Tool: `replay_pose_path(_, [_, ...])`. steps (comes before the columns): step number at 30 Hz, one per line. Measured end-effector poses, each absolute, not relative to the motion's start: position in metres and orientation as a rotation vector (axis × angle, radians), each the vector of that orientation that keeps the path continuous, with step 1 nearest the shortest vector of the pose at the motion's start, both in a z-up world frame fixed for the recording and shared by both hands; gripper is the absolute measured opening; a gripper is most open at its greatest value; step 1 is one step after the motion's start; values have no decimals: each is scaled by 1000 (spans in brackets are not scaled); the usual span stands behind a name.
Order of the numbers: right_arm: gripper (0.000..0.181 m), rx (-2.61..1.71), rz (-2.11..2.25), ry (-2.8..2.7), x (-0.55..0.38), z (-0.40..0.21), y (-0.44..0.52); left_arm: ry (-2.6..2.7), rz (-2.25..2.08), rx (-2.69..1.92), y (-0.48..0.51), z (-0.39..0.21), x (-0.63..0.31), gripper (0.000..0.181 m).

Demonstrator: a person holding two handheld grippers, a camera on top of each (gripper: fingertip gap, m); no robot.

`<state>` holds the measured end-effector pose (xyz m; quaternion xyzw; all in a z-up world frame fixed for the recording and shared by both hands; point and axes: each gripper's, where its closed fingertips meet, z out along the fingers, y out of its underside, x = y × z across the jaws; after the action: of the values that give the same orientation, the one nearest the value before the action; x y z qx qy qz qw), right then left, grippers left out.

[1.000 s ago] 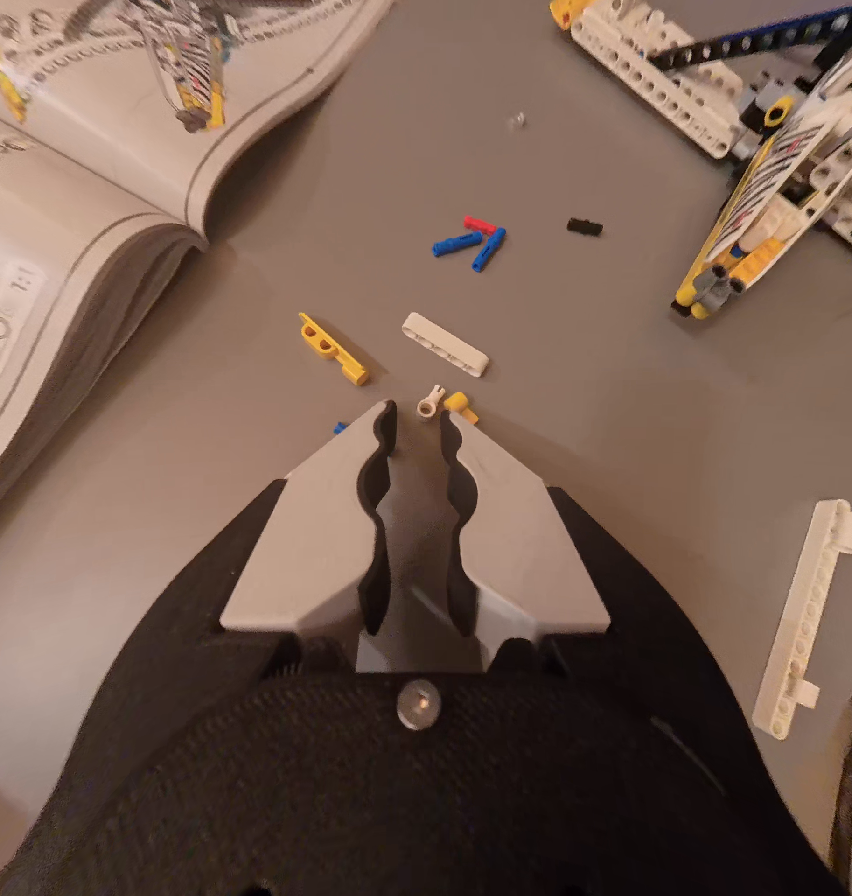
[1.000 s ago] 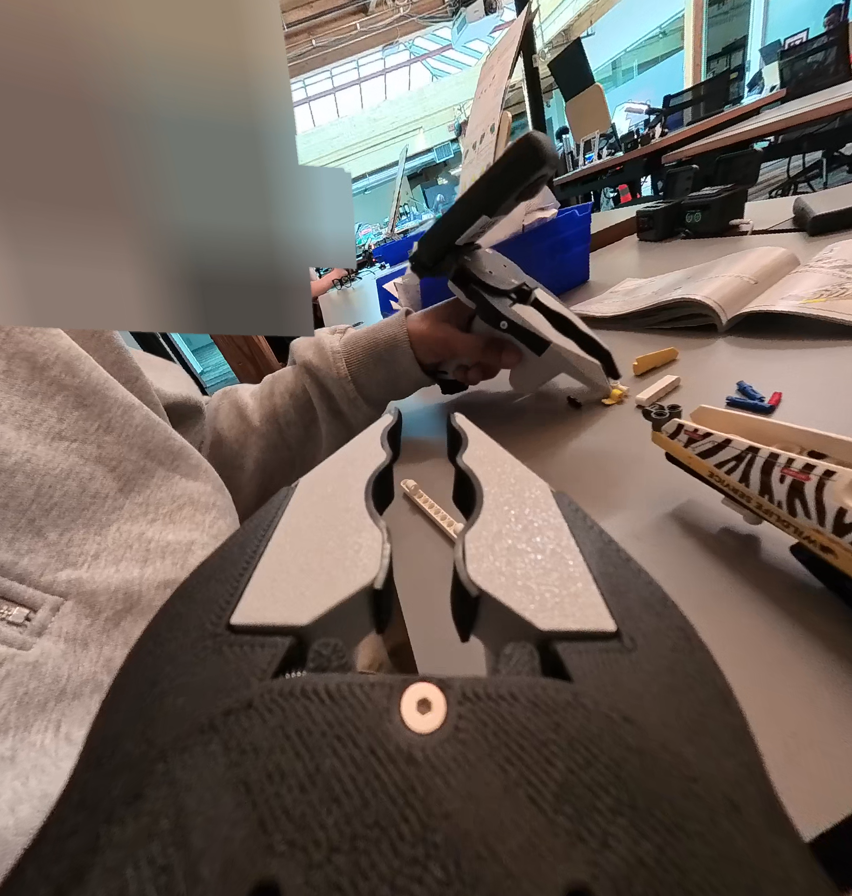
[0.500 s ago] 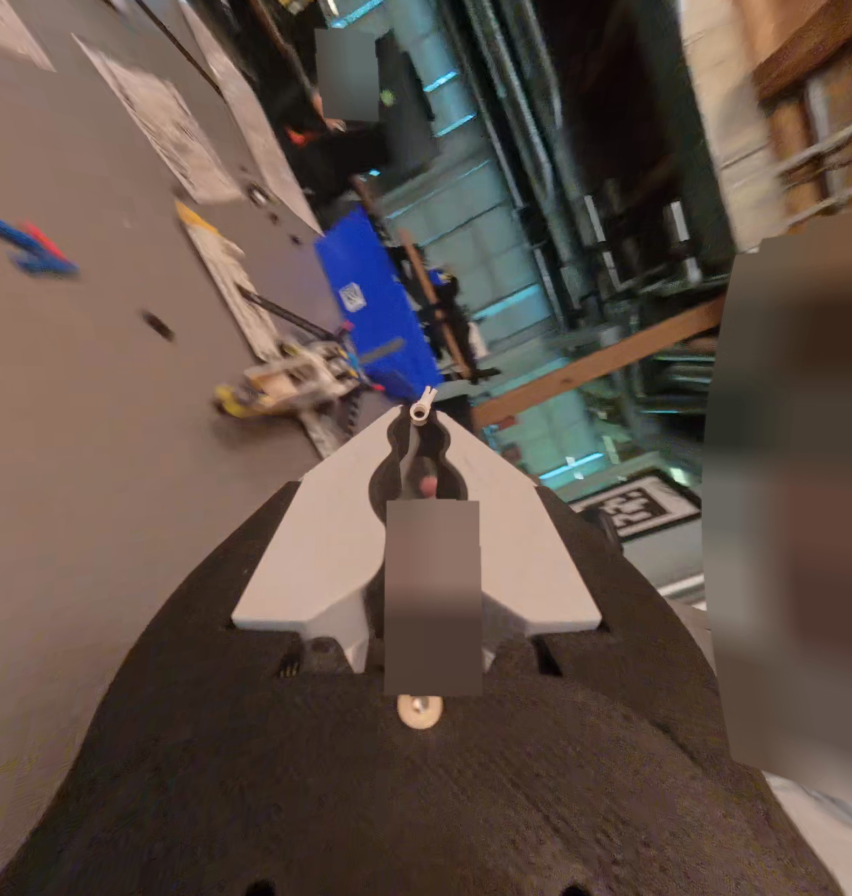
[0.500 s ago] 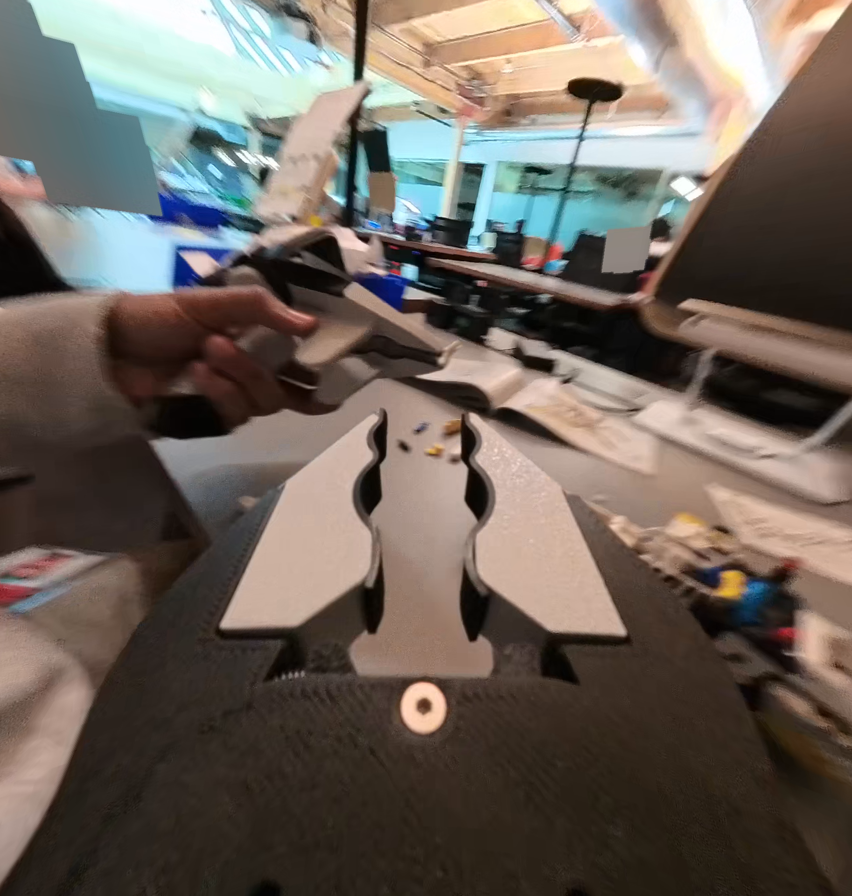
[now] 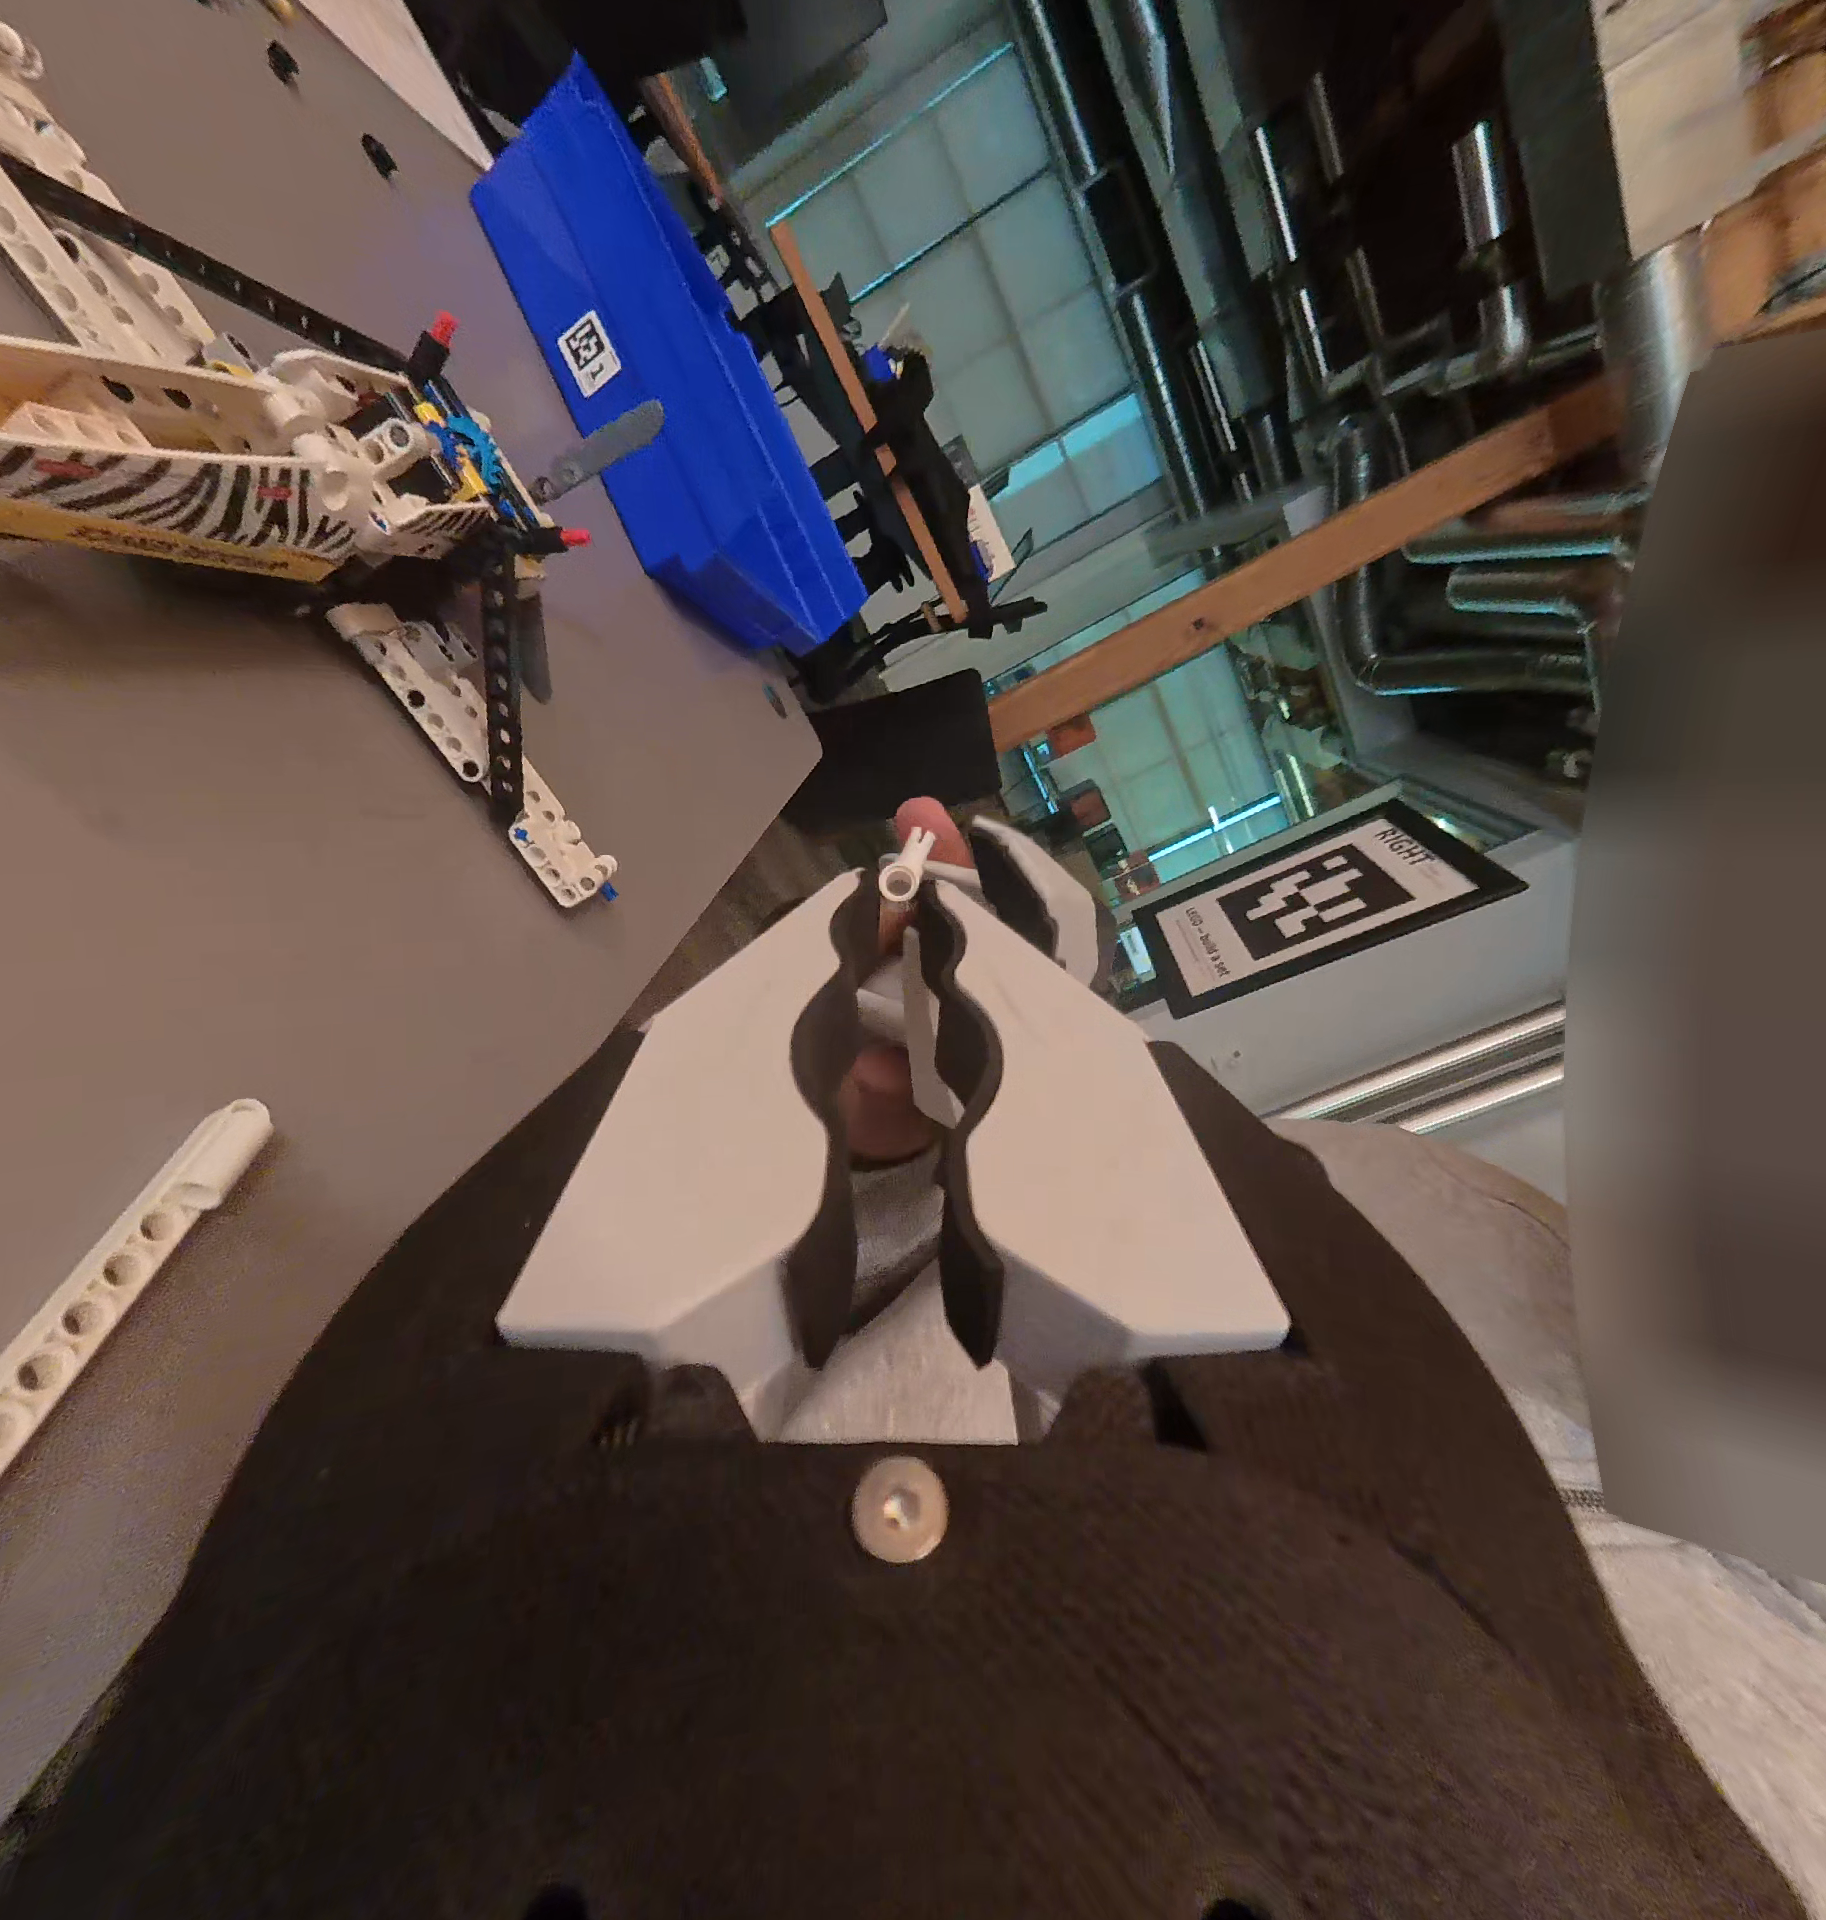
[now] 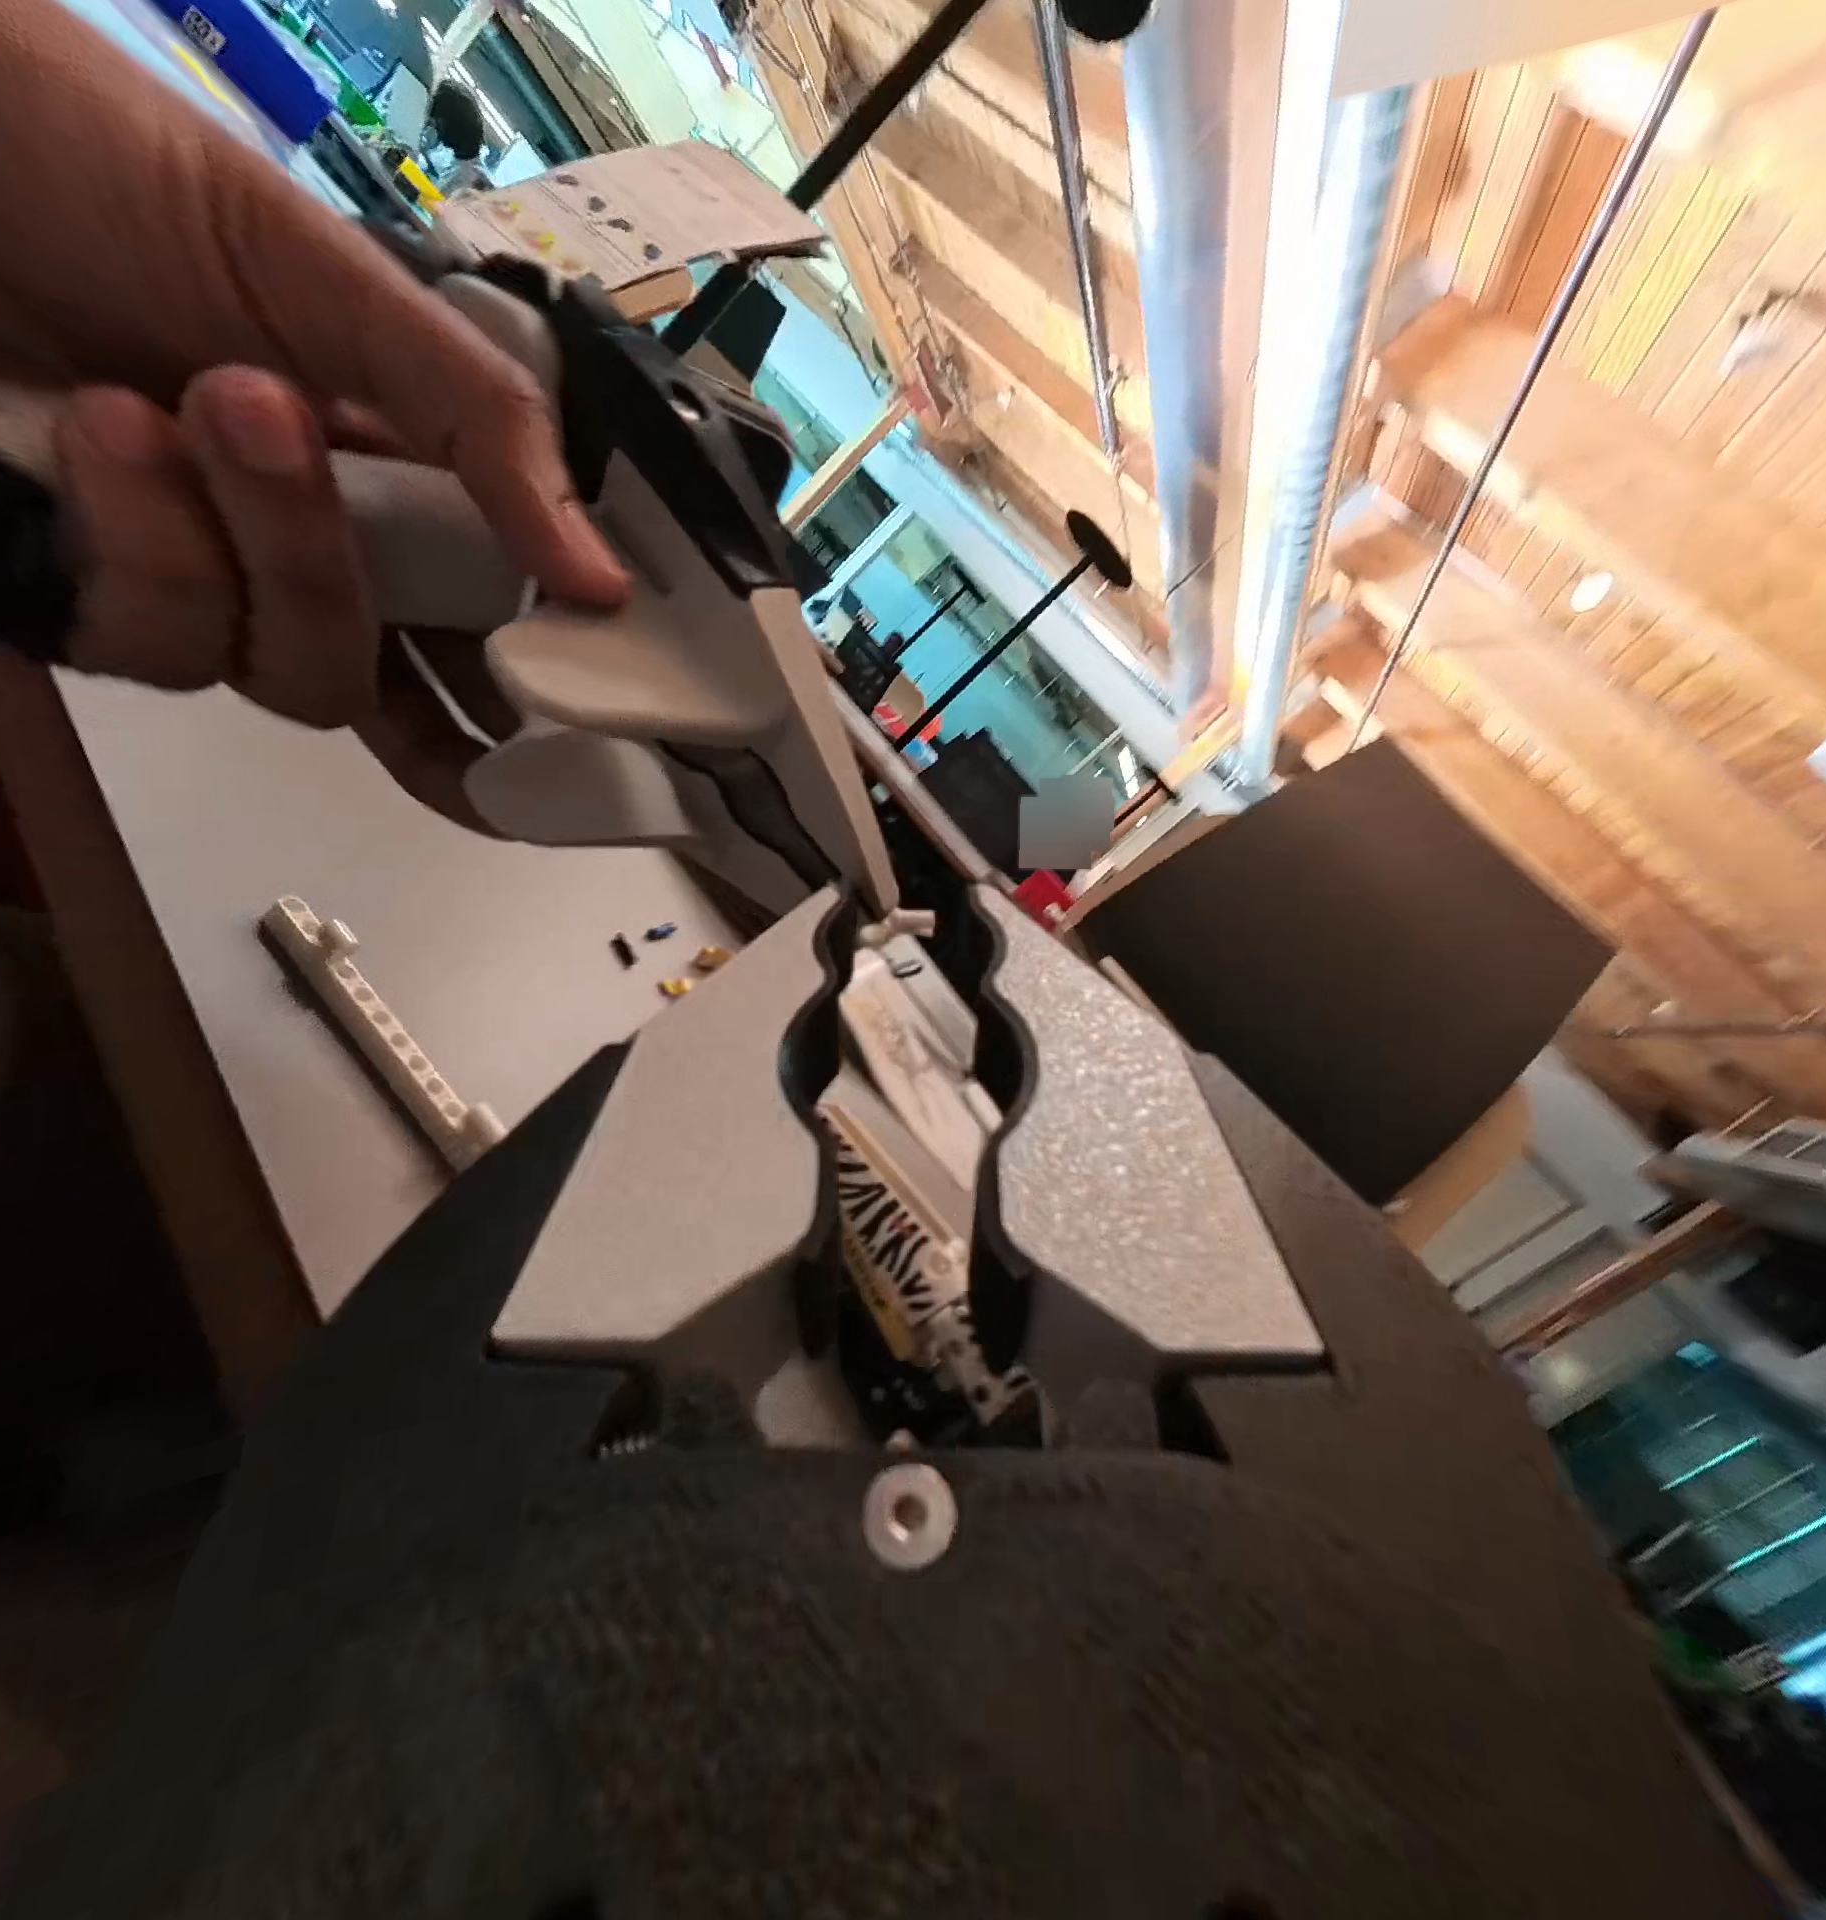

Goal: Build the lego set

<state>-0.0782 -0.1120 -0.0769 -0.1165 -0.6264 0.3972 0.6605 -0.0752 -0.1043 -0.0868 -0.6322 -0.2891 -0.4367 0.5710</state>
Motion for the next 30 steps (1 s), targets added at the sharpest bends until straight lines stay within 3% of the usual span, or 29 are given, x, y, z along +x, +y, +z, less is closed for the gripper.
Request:
replay_pose_path(1, [14,-214,863,-1398,-75,-77,-114,-676,-1022,-1494,-104,-87,-73,4])
replay_pose_path(18, [18,-244,857,-1483,-87,-104,-110,-657,-1077,-1516,-103,-95,-74,0])
replay_pose_path(23, [1,-297,919,-1509,-91,-109,-106,-657,-1084,-1526,-104,-101,-75,0])
replay_pose_path(30, [0,-421,1156,-1537,-91,-107,-107,-650,-1115,-1491,-102,-101,-75,0])
